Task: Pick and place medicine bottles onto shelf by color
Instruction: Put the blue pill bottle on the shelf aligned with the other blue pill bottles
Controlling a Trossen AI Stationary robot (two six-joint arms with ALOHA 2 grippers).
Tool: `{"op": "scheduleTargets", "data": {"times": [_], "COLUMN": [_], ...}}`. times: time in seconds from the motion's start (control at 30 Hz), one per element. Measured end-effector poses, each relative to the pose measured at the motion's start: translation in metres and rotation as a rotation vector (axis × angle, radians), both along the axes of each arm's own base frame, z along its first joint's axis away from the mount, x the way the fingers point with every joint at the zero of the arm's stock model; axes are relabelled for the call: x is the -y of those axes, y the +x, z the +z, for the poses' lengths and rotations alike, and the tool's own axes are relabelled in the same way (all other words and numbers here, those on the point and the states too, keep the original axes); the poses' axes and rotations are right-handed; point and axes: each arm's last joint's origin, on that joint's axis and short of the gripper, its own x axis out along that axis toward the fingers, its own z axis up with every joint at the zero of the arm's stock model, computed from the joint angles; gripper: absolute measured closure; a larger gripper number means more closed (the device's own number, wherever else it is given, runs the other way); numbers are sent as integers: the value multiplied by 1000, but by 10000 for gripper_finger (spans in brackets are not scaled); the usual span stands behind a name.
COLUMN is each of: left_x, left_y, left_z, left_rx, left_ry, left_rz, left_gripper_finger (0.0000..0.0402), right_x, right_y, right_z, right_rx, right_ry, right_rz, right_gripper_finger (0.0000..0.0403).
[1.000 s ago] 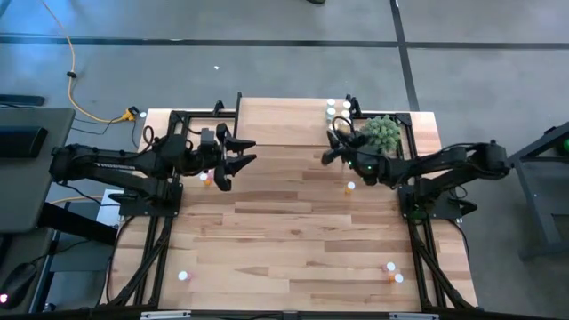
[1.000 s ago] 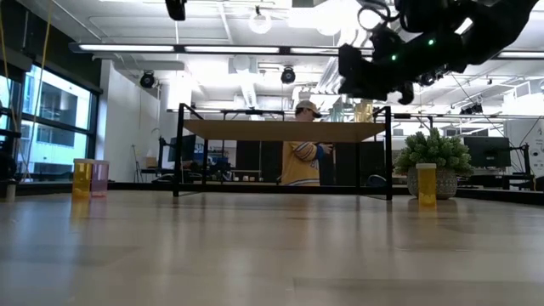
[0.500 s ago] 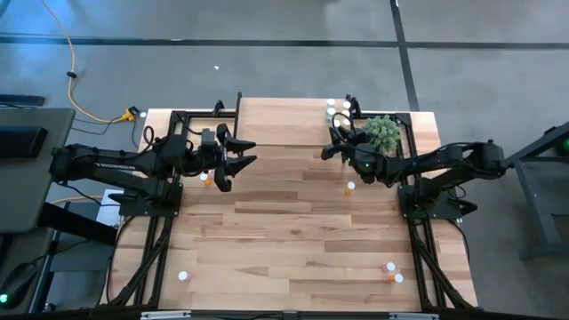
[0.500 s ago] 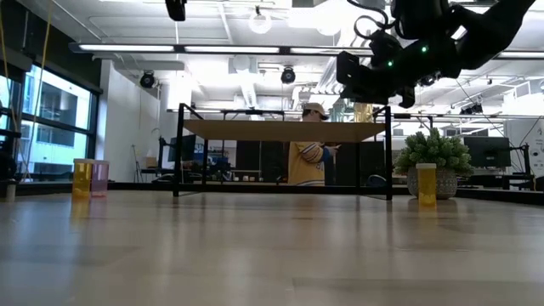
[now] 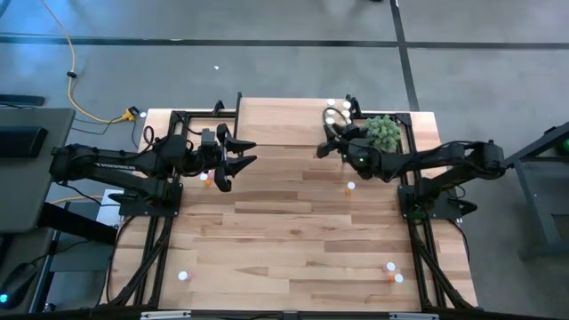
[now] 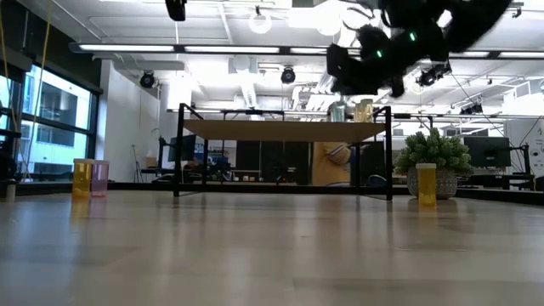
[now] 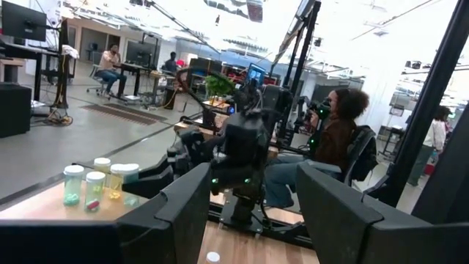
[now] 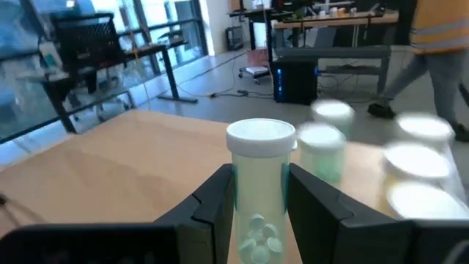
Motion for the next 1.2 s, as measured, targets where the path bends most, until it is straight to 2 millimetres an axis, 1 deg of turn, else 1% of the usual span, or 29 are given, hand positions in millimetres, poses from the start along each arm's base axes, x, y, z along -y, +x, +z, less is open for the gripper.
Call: {"op": "scheduleTargets", "data": {"times": [0.07, 0.13, 0.27, 0.37, 0.57, 0.63, 0.7, 0.83, 0.9, 1.07, 1.2], "left_x": [0, 0, 0, 0, 0, 0, 0, 0, 0, 0, 0], "left_y": [0, 0, 0, 0, 1, 1, 1, 1, 1, 1, 1], "left_z": [0, 0, -1, -3, -5, -5, -5, -5, -5, -5, -5], "left_rx": [0, 0, -7, -30, -51, -51, -51, -51, -51, -52, -51], "left_ry": [0, 0, -1, -4, -7, -7, -7, -7, -6, -5, -5], "left_rz": [0, 0, -2, -2, -2, -2, -2, -3, -11, -18, -18], "left_gripper_finger": [213, 213, 213, 213, 213, 213, 213, 213, 213, 213, 213], "right_x": [-2, -2, -2, -9, -28, -33, -36, -30, -25, -16, -15], "right_y": [4, 4, 2, 4, 19, 22, 26, 32, 31, 23, 23], "right_z": [7, 8, 3, 1, -18, -20, -15, -7, -7, -22, -23], "right_rx": [-69, -93, -42, 11, -43, -32, -31, -75, -70, 10, 27], "right_ry": [1, 23, 88, 124, 101, 74, 28, -18, -12, 50, 73], "right_rz": [-36, -98, -142, -130, -103, -163, -223, -264, -275, -320, -297], "right_gripper_finger": [299, 299, 299, 299, 299, 299, 299, 299, 299, 299, 299]}}
